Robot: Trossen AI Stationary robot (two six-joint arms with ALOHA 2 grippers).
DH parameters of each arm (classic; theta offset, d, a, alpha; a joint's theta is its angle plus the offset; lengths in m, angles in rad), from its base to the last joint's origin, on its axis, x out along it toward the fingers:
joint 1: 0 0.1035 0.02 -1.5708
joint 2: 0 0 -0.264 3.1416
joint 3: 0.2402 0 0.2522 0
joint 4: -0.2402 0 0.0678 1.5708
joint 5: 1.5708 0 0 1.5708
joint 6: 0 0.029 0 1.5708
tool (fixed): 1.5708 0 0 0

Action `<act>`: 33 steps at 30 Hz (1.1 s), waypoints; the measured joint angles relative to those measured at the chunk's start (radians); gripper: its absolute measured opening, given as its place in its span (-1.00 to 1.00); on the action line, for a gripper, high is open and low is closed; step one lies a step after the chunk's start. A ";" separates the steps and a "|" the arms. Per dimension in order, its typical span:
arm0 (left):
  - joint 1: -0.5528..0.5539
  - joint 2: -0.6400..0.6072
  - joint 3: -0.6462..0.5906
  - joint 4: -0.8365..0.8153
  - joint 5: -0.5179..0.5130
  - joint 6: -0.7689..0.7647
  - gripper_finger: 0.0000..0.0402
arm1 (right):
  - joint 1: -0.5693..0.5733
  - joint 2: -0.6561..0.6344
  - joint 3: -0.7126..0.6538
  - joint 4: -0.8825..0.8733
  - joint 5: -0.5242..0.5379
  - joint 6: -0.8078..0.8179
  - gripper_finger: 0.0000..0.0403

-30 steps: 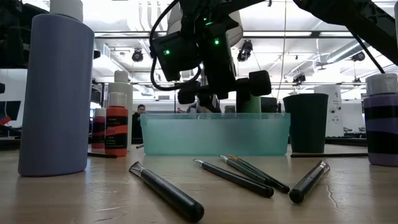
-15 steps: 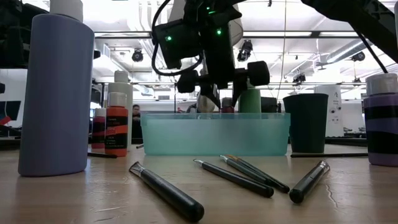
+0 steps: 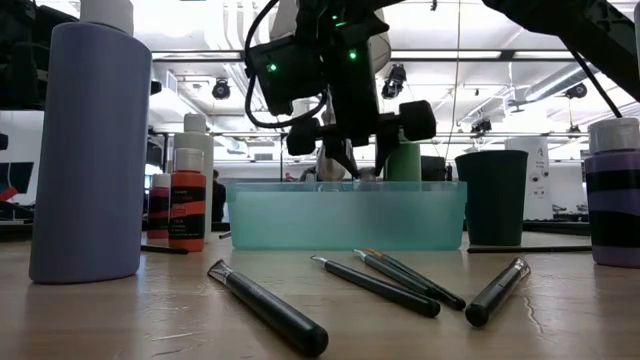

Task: Pick & Place Paint Supplies
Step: Put the orange paint bottle into the green bin

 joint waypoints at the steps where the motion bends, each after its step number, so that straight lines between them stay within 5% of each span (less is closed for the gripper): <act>1: 0.000 0.000 0.000 0.000 0.000 0.000 -0.92 | 0.000 0.000 0.000 0.000 0.000 0.000 -0.30; 12: 0.000 0.000 0.000 0.000 0.000 0.000 -0.92 | 0.005 0.001 0.001 -0.001 -0.008 -0.004 -0.13; 27: 0.000 0.000 0.000 0.000 0.000 0.000 -0.92 | 0.014 0.000 0.042 0.000 0.011 -0.060 -0.27; 33: 0.000 0.000 0.000 0.000 0.000 0.000 -0.92 | 0.014 -0.001 0.041 0.000 0.011 -0.061 -0.18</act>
